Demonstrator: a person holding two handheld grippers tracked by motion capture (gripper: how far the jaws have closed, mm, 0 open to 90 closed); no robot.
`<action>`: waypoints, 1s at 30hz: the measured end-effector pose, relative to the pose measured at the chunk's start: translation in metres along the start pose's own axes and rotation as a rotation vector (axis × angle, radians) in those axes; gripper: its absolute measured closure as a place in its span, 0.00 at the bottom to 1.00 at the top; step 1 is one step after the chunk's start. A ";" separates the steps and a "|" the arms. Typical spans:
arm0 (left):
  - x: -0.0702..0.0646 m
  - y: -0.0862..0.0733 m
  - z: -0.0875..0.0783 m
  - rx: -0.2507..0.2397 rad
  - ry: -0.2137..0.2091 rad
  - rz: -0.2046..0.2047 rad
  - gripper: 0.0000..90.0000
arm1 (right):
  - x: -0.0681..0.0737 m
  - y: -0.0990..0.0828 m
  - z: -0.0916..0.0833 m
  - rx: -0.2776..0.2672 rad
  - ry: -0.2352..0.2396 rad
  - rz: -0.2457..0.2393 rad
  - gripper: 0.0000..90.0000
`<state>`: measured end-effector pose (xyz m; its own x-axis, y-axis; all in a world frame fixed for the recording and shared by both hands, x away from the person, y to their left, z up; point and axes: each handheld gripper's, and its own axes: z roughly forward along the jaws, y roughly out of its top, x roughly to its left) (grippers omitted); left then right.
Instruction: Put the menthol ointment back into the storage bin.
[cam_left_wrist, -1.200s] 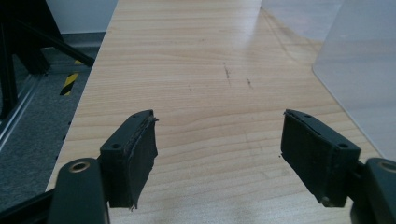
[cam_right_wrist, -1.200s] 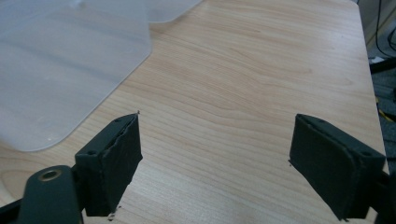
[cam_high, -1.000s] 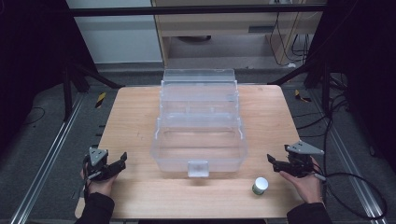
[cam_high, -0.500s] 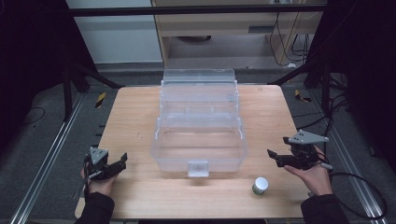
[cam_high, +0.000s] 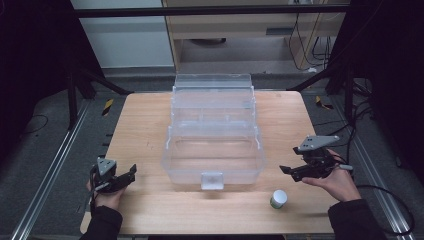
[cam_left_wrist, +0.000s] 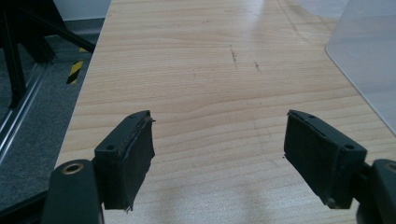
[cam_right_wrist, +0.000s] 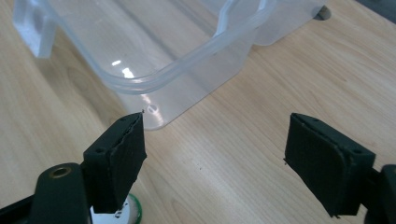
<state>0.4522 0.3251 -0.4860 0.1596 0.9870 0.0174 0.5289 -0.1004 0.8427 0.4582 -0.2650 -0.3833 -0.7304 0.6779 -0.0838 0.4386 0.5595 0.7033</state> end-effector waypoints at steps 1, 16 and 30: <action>0.000 0.000 0.000 0.000 0.001 0.000 0.26 | 0.001 0.002 -0.001 0.012 0.009 -0.008 0.22; 0.000 0.000 0.000 0.009 0.006 -0.001 0.26 | 0.018 0.017 -0.001 0.167 0.117 -0.209 0.20; -0.001 0.000 0.001 0.019 0.004 0.005 0.27 | 0.037 0.015 0.006 0.319 0.197 -0.327 0.19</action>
<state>0.4530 0.3239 -0.4866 0.1588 0.9870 0.0240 0.5440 -0.1078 0.8322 0.4414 -0.2287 -0.3797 -0.9281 0.3567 -0.1071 0.2859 0.8667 0.4088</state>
